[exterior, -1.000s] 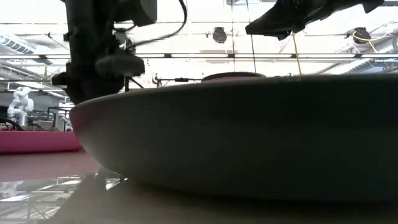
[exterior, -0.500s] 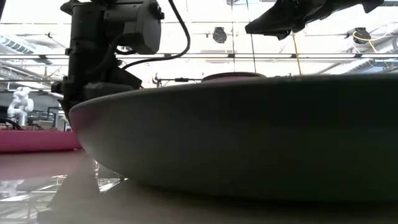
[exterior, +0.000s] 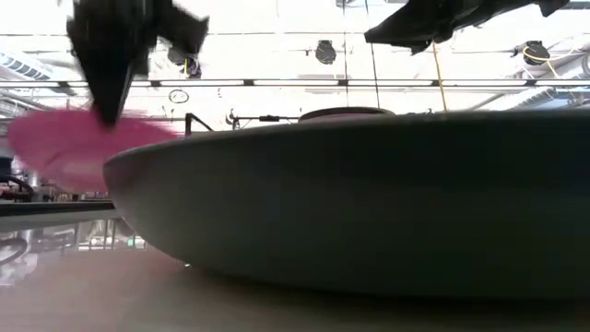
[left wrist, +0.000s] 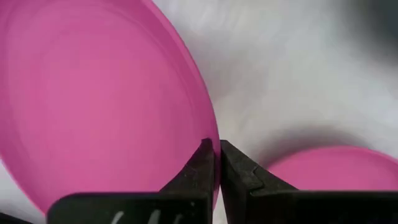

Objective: Place and stack plates onto a shelf
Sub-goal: Stack the top pink plate on top of the light pink plate on the shelf

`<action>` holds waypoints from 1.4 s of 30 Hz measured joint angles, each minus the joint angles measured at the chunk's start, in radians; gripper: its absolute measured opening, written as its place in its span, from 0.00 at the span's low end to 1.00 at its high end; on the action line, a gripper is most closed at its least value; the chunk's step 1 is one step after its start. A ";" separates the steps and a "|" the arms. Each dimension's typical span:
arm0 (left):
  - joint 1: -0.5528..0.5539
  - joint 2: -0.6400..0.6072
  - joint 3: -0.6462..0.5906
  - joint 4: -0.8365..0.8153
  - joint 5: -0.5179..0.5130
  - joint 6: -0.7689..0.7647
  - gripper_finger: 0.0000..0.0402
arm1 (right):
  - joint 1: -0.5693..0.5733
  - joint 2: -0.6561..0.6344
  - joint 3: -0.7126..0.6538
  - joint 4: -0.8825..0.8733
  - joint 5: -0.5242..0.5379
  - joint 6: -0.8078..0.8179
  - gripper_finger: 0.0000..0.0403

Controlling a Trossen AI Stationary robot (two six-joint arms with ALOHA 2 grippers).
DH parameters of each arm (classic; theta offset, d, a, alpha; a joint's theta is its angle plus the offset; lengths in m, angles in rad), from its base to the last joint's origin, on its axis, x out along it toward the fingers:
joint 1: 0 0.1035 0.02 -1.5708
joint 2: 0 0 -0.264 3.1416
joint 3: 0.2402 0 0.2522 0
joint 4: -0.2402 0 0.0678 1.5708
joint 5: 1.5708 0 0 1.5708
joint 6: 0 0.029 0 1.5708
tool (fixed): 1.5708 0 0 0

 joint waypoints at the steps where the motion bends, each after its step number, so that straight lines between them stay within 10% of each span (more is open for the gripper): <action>1: -0.019 -0.015 0.042 -0.024 -0.042 0.018 0.02 | 0.000 -0.015 0.000 -0.001 0.000 -0.001 0.17; 12: -0.032 -0.045 0.293 0.048 -0.598 0.653 0.02 | 0.034 -0.263 0.000 -0.002 -0.006 0.000 0.17; 24: 0.417 0.007 0.294 0.578 -0.267 1.599 0.02 | 0.073 -0.400 0.000 0.001 -0.008 -0.014 0.17; 31: 0.574 0.102 0.293 0.672 -0.123 1.680 0.02 | 0.073 -0.401 0.000 -0.009 -0.008 -0.024 0.17; 42: 0.600 0.196 0.293 0.811 -0.190 1.780 0.19 | 0.073 -0.397 0.000 -0.008 -0.022 -0.021 0.17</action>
